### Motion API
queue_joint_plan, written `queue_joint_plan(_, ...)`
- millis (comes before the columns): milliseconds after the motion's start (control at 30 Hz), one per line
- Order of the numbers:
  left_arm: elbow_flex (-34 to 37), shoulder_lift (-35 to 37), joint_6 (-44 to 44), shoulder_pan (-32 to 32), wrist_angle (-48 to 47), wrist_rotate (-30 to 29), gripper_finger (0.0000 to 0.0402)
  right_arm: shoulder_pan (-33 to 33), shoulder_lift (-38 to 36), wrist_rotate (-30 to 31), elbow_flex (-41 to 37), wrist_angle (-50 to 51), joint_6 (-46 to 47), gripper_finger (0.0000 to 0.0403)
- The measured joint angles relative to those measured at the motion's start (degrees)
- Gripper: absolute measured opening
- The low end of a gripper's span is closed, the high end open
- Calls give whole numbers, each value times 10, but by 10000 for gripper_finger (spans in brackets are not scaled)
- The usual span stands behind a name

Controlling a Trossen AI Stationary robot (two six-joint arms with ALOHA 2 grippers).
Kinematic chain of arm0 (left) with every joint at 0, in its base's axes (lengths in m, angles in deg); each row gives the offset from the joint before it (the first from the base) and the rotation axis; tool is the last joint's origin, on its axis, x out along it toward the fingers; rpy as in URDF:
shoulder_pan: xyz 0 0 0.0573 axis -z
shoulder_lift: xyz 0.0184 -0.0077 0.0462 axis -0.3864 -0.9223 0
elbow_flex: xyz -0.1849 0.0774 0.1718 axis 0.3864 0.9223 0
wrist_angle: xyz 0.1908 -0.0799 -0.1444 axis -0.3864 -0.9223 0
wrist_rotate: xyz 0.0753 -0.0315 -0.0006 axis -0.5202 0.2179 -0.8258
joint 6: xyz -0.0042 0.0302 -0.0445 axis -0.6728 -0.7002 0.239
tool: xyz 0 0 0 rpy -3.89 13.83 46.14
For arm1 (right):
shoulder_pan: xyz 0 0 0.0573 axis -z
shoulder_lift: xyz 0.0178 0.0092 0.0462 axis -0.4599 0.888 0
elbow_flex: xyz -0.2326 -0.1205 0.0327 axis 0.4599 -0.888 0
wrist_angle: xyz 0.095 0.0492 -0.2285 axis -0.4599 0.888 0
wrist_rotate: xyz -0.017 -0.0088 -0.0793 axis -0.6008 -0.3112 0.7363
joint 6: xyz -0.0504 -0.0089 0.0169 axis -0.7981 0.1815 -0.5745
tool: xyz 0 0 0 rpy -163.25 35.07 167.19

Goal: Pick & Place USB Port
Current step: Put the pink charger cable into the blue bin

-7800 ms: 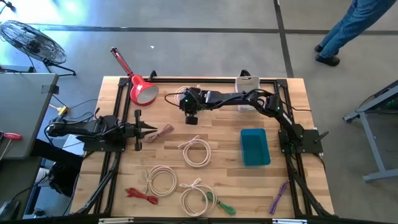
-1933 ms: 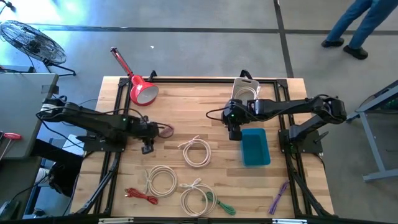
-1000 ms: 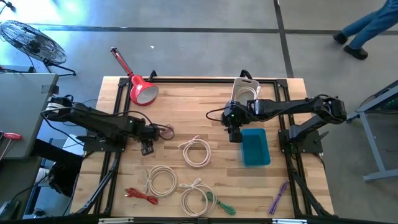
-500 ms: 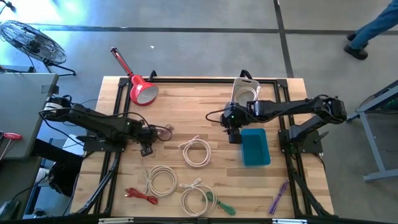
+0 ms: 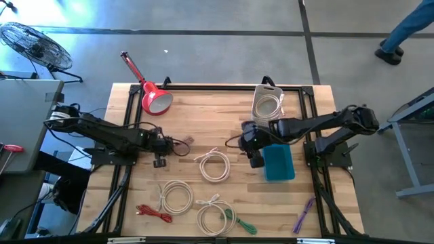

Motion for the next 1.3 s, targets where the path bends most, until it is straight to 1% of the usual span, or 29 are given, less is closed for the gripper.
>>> queue_joint_plan(100, -37, -1, -37, -1, -4, -56, 39, -25, 0, 24, 0, -29, -28, 181)
queue_joint_plan(200, -74, 0, -68, 0, 9, -123, 39, -47, 0, 77, 0, -58, -52, 181)
queue_joint_plan(300, -105, 0, -121, 0, 27, -187, 39, -61, 0, 148, 0, -87, -71, 181)
queue_joint_plan(367, -127, 1, -149, 0, 41, -237, 39, -65, 0, 207, 0, -109, -77, 181)
queue_joint_plan(467, -156, 1, -186, 0, 43, -311, 39, -61, 0, 291, 0, -144, -83, 181)
queue_joint_plan(500, -167, 1, -204, 0, 50, -334, 39, -57, 0, 307, 0, -161, -83, 181)
queue_joint_plan(567, -183, 1, -240, 0, 72, -378, 39, -45, 0, 311, 0, -197, -82, 181)
queue_joint_plan(633, -193, 1, -287, 0, 109, -405, 39, -30, 0, 281, -5, -250, -78, 181)
queue_joint_plan(667, -197, 1, -316, 0, 133, -408, 39, -21, 0, 256, -11, -280, -71, 181)
queue_joint_plan(733, -201, 1, -370, 0, 197, -400, 39, -2, 1, 186, -22, -358, -63, 181)
queue_joint_plan(833, -203, 1, -457, 0, 300, -355, 39, 24, 1, 79, -39, -470, -52, 181)
queue_joint_plan(900, -203, 1, -492, 0, 346, -327, 39, 36, 1, 40, -47, -512, -51, 181)
queue_joint_plan(967, -203, 1, -517, 0, 378, -311, 39, 42, 1, 35, -54, -530, -52, 181)
queue_joint_plan(1067, -203, 1, -544, 0, 413, -307, 39, 47, 1, 40, -55, -530, -54, 181)
queue_joint_plan(1100, -203, 2, -546, 0, 420, -296, 39, 48, 1, 40, -55, -530, -55, 181)
queue_joint_plan(1167, -203, 2, -547, 0, 434, -259, 39, 49, 1, 37, -55, -534, -57, 181)
queue_joint_plan(1300, -203, 2, -541, 0, 456, -164, 39, 49, 1, 43, -55, -551, -67, 181)
